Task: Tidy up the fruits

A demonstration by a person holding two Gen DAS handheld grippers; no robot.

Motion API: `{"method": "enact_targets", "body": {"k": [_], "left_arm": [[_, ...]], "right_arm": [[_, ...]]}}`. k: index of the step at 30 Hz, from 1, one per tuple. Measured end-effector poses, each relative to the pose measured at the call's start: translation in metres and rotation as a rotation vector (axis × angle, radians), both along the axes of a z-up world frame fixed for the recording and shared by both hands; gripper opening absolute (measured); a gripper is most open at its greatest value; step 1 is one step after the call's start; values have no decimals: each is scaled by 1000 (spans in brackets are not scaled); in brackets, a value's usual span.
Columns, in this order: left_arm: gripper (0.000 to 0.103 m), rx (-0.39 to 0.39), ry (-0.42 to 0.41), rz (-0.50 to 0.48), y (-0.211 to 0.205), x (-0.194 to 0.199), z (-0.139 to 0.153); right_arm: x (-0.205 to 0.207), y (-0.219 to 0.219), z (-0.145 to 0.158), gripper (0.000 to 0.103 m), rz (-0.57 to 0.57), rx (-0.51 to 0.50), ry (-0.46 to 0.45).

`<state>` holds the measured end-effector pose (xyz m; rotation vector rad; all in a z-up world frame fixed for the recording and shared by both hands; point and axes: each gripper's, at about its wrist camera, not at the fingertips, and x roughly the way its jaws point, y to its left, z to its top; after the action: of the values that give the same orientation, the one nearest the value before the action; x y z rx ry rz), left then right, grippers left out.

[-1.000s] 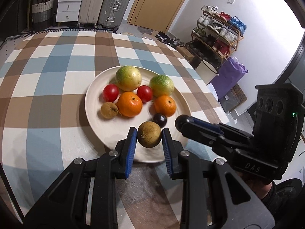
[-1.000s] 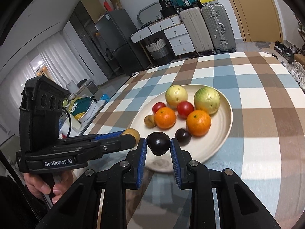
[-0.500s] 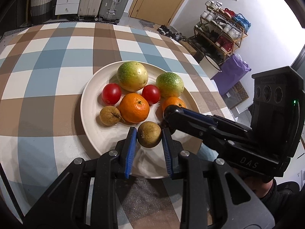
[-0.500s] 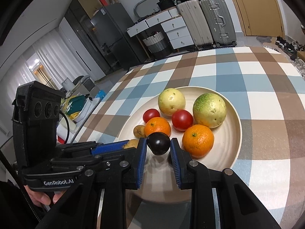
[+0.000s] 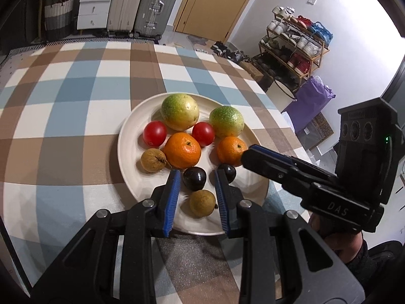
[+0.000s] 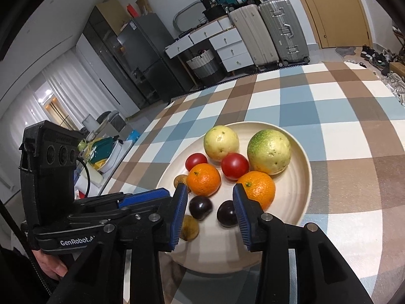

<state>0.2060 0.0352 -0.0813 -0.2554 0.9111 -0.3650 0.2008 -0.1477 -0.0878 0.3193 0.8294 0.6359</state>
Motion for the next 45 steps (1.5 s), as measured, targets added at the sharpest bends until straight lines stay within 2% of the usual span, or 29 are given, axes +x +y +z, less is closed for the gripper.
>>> {"method": "enact_targets", "body": {"k": [6, 11, 17, 23, 26, 28, 31, 36, 41, 45], "left_arm": [[24, 38, -60, 52, 12, -19, 16], [25, 70, -165, 118, 24, -45, 36], [42, 103, -233, 151, 28, -71, 50], [60, 142, -283, 228, 31, -97, 58], [66, 229, -323, 292, 30, -109, 62], [73, 221, -354, 299, 31, -115, 64], [79, 250, -395, 320, 31, -127, 67], [82, 287, -423, 364, 31, -143, 71], [86, 340, -481, 399, 28, -160, 71], [86, 345, -517, 405, 25, -171, 70]], "right_arm": [[-16, -16, 9, 41, -52, 22, -41], [-33, -23, 21, 42, -60, 50, -87], [-58, -25, 40, 48, -77, 66, -175], [-79, -22, 48, 51, -95, 36, -217], [-92, -25, 52, 60, -135, 26, -268], [-101, -27, 56, 70, -163, 17, -313], [-114, -29, 60, 82, -208, 5, -374], [-135, -31, 68, 86, -243, -22, -459], [-152, -32, 75, 91, -267, -35, -506], [-160, -30, 75, 96, -277, -65, -525]]}}
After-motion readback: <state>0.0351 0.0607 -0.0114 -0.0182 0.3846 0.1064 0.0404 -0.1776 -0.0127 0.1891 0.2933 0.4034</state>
